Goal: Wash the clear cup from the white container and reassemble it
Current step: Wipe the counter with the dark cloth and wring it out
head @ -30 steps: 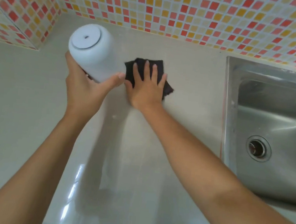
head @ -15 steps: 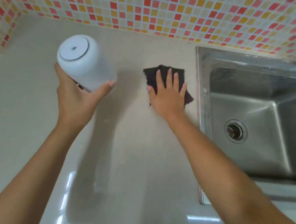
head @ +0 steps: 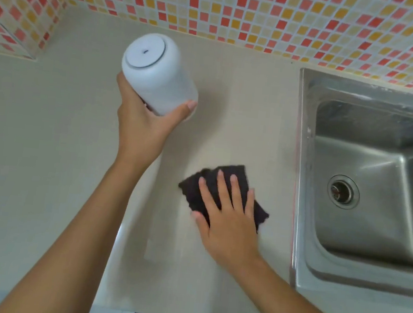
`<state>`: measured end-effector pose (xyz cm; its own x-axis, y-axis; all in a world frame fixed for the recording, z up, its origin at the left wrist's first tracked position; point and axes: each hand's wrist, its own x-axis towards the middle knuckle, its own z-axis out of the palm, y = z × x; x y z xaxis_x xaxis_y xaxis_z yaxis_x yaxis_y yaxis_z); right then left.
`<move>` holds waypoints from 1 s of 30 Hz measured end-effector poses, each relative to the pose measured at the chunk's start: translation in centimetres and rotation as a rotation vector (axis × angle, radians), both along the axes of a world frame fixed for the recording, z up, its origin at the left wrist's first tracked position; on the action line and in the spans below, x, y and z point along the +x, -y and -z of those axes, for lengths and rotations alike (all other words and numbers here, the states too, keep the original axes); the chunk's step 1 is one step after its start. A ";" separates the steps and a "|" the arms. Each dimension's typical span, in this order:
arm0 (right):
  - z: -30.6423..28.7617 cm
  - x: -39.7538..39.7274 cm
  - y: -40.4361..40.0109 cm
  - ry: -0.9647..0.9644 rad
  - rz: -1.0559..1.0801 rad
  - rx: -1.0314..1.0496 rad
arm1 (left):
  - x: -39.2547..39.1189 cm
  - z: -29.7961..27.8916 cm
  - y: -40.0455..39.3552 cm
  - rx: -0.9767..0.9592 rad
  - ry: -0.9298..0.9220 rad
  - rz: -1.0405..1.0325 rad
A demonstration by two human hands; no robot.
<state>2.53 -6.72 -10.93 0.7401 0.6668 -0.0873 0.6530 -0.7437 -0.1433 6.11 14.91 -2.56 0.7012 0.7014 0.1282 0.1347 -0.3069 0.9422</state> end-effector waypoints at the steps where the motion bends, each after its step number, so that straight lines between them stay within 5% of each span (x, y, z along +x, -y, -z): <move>1: 0.3 3.2 -2.3 0.038 0.033 0.027 | -0.2 -0.1 0.1 -0.002 0.001 0.000; 5: 0.8 11.9 -8.7 -0.039 0.195 -0.067 | -1.6 -0.5 -0.5 0.025 -0.014 -0.004; 12: -0.7 -5.2 -0.5 -0.038 -0.005 0.009 | -1.8 -1.4 -2.1 0.033 -0.030 -0.015; 20: -0.1 19.2 -12.7 -0.107 0.216 -0.013 | -2.6 -1.5 -1.6 0.083 -0.021 -0.014; 23: -0.3 21.5 -15.7 -0.119 0.313 -0.056 | -3.4 -0.9 -1.7 0.077 -0.003 -0.028; 28: 0.1 11.9 -15.7 -0.062 -0.132 -0.013 | -2.3 -0.9 -1.0 0.080 0.010 -0.034; 30: 0.1 14.3 -15.5 -0.069 -0.119 -0.026 | -1.8 -1.2 -0.6 0.086 0.018 -0.015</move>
<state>16.86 8.74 -11.00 0.6473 0.7467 -0.1531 0.7264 -0.6652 -0.1726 4.34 15.52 -1.40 0.6877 0.6977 0.2007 0.1236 -0.3850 0.9146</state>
